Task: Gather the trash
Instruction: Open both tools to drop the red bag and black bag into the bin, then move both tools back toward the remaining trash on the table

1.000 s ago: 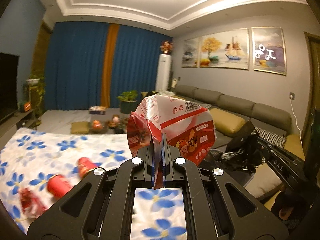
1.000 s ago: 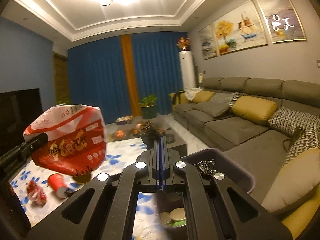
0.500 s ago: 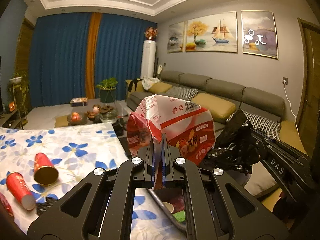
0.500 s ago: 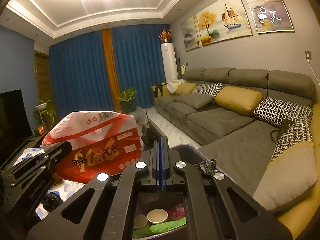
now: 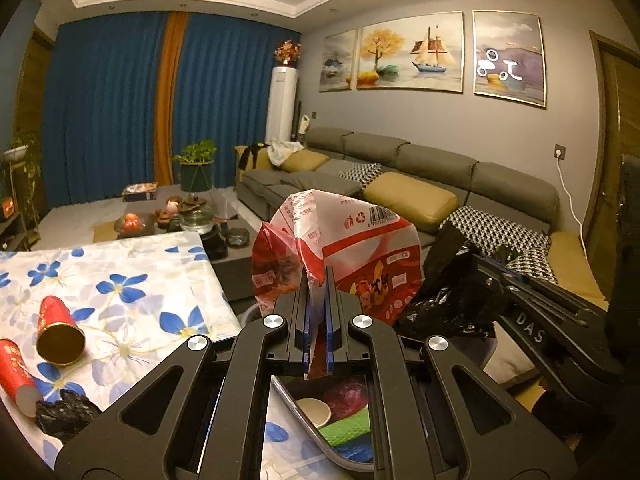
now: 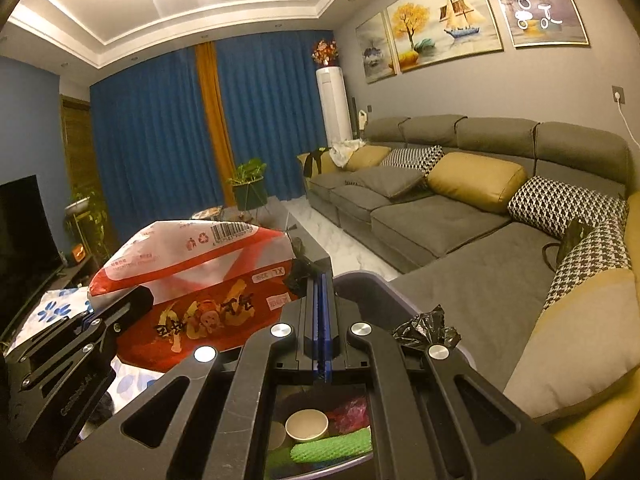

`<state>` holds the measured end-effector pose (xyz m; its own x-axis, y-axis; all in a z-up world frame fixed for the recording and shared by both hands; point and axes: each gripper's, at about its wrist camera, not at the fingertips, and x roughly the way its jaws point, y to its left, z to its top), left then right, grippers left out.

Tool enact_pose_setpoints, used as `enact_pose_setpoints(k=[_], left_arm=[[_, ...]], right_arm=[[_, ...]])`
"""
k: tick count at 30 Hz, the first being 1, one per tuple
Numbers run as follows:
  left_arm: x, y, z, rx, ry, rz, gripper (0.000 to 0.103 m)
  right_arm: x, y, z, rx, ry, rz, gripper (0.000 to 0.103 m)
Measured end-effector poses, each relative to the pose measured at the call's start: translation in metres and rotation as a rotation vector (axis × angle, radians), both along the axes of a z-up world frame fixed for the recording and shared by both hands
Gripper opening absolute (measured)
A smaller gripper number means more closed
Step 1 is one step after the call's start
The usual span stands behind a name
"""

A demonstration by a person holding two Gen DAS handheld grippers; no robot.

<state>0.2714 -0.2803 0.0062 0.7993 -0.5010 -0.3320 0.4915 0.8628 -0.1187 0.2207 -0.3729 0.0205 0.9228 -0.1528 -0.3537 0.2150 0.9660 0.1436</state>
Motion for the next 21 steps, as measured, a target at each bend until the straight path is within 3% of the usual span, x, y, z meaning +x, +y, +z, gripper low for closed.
enact_pose_setpoints(k=[4,6,7,8,9,11,13,15,17,21], left_arm=[[0.008,-0.001,-0.001,-0.015,0.029,-0.04,0.01],[0.012,-0.003,-0.004,-0.013,0.052,-0.072,0.021],[0.013,-0.003,-0.005,-0.01,0.06,-0.078,0.037],[0.014,-0.001,-0.006,-0.015,0.056,-0.067,0.053],[0.014,0.001,-0.007,-0.023,0.049,-0.057,0.059],[0.015,0.007,-0.007,-0.038,0.047,-0.036,0.071],[0.015,0.012,-0.008,-0.036,0.053,-0.014,0.076],[0.013,0.019,-0.007,-0.032,0.049,0.018,0.082],[0.007,0.025,-0.006,-0.026,0.034,0.052,0.088],[-0.005,0.044,-0.005,-0.008,0.026,0.133,0.091]], right_arm=[[0.004,-0.004,-0.001,0.009,0.01,-0.005,0.007],[0.004,-0.005,-0.001,0.013,0.016,-0.009,0.012],[0.005,-0.006,-0.001,0.016,0.019,-0.014,0.015],[0.004,-0.004,-0.001,0.016,0.019,-0.018,0.026],[0.004,-0.004,-0.002,0.015,0.016,-0.02,0.036],[0.002,-0.005,-0.003,0.011,0.017,-0.029,0.038],[-0.001,-0.005,-0.003,0.02,0.02,-0.035,0.039],[-0.006,-0.005,-0.002,0.025,0.01,-0.042,0.052],[-0.014,-0.002,-0.001,0.026,-0.001,-0.047,0.057],[-0.03,0.004,0.002,0.007,-0.025,-0.07,0.075]])
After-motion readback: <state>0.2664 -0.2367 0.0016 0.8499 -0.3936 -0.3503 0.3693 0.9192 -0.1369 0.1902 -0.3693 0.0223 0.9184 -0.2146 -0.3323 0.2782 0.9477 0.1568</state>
